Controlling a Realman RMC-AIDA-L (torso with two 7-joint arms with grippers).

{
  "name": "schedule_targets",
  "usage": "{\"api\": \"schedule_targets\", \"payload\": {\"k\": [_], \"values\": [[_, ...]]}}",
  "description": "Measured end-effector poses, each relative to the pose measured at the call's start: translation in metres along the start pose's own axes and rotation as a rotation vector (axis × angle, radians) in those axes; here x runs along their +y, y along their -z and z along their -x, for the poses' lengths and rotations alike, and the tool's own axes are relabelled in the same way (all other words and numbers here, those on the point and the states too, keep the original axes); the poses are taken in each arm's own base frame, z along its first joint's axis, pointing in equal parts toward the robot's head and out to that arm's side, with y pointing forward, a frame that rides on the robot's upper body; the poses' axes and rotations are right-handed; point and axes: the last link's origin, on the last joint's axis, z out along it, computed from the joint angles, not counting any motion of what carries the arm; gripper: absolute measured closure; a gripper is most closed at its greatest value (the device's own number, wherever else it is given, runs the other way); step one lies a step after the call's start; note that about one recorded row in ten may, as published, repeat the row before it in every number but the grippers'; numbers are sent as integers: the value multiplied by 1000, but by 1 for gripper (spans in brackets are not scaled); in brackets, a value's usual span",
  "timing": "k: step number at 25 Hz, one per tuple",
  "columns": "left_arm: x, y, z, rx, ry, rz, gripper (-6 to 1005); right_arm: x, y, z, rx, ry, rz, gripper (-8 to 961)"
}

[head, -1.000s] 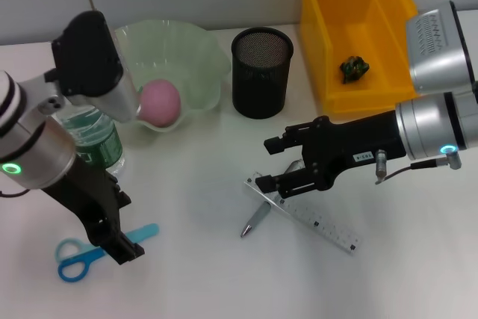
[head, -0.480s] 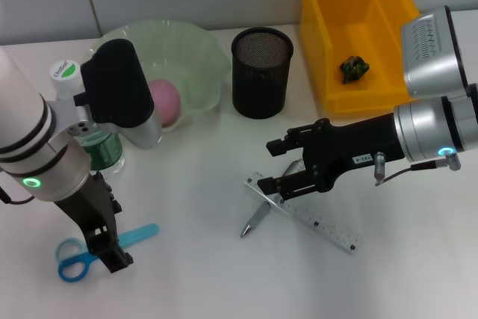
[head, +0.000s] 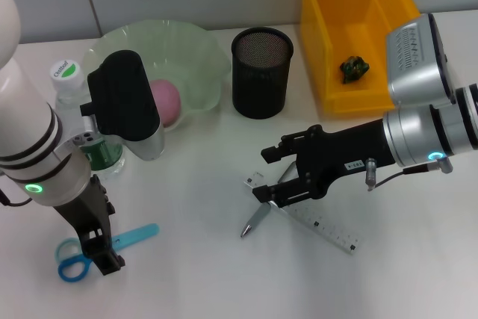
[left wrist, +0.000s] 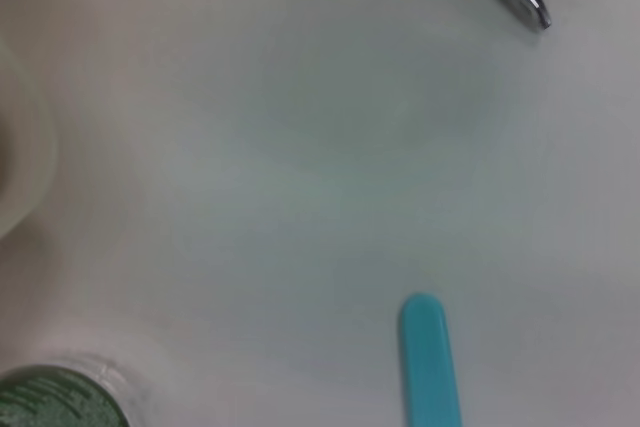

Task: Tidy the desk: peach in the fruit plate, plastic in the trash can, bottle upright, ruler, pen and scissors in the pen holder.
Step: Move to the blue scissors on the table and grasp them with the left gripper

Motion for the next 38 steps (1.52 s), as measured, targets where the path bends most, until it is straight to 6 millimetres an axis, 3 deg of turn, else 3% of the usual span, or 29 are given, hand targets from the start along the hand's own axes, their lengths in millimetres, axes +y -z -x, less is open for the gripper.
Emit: {"api": "schedule_targets", "payload": {"k": [36,38], "values": [[1,-2,-5,9,-62,-20,168,-1,-1,1,0,-3,1,211],[-1,-9,-2,5,-57,-11,168,-2,-2,2,0,1,-2,211]]}}
